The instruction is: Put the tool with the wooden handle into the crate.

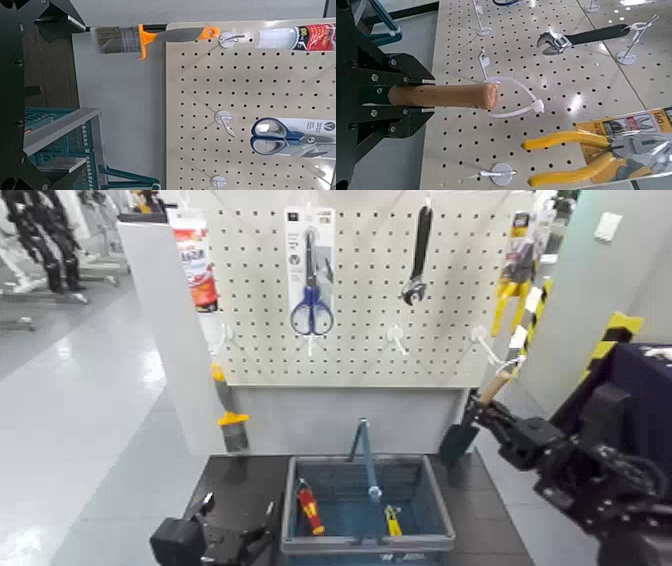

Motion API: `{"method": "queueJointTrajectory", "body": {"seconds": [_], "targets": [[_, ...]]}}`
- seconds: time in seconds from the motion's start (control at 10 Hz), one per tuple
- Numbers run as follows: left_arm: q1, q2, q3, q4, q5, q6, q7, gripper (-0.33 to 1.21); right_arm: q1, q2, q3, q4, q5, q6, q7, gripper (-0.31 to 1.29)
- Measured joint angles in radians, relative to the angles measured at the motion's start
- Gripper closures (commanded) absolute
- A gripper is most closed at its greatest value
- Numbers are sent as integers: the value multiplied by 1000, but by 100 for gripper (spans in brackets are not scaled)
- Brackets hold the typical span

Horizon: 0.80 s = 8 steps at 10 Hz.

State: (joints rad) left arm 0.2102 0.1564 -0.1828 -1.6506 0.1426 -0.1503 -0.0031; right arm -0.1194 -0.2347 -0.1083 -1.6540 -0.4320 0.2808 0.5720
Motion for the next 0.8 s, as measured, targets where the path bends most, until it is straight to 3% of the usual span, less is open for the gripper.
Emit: {"method": "queueJointTrajectory", "body": {"seconds": [0.3, 0.8], "targets": [[-1, 0, -3, 0, 0, 0, 0, 13, -19, 23, 65, 110, -46, -51, 0, 127], [-3, -2, -4, 0, 0, 0, -2, 13, -96, 32, 201, 298, -98, -92, 1, 127]]}}
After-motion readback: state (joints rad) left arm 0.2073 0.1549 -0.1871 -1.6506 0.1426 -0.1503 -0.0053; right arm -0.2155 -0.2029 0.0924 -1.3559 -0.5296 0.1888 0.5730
